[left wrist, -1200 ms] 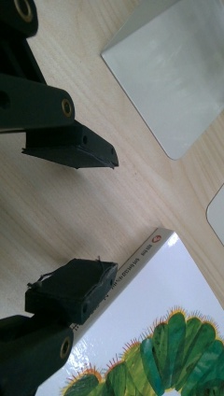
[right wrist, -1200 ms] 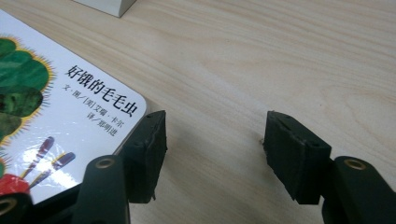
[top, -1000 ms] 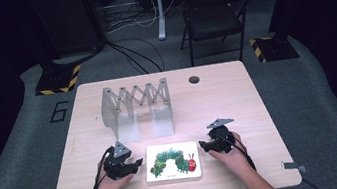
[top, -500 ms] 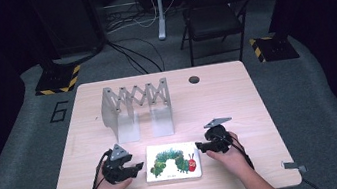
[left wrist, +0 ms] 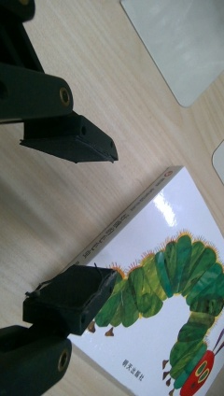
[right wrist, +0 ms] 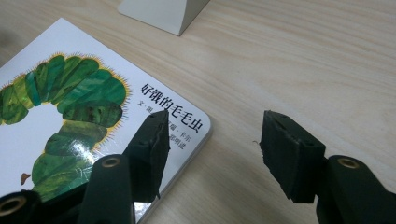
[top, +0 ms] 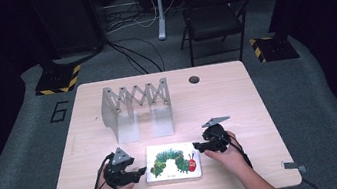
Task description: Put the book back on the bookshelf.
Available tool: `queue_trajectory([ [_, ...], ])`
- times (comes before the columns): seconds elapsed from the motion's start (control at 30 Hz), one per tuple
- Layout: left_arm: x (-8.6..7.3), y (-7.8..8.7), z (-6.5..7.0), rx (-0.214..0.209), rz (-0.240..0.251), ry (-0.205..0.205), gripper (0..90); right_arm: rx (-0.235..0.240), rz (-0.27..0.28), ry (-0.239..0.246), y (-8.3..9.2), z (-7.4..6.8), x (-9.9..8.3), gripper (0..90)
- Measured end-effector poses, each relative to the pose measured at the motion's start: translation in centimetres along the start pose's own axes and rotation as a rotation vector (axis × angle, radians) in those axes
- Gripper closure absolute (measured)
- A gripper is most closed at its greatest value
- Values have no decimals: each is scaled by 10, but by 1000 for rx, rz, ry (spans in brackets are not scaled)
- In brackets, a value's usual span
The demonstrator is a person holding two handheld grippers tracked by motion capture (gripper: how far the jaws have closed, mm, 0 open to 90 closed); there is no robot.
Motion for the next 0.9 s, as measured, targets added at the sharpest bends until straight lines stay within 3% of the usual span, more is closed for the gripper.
queue_trajectory([
  [0.03,0,-1,2,4,6,-1,367,8,-6,24,-2,-1,0,420],
  [0.2,-2,-1,9,-8,-1,-16,357,16,-26,41,-7,-6,0,419],
  [0.33,-3,-1,13,-30,-6,-27,342,37,-61,29,-14,-11,-2,431],
  [0.4,-4,-1,16,-34,-8,-30,339,63,-63,-12,-16,-13,-2,455],
  [0.47,-5,-1,19,-43,-7,-34,339,85,-60,-22,-18,-15,-2,456],
  [0.77,-8,-3,29,-69,-16,-28,329,81,-66,-11,-20,-16,0,457],
  [0.9,-11,-7,35,-68,-36,-56,327,89,-72,-11,-23,-18,3,457],
])
Point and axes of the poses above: each handheld gripper's, and its own axes: y roughly backward along the jaws, x roughly out of its top, z roughly to its right, the point moved 5 cm from there along -y, roughly forward along the jaws, and after that the axes turned 1 degree about -z, right-handed, at the moved point
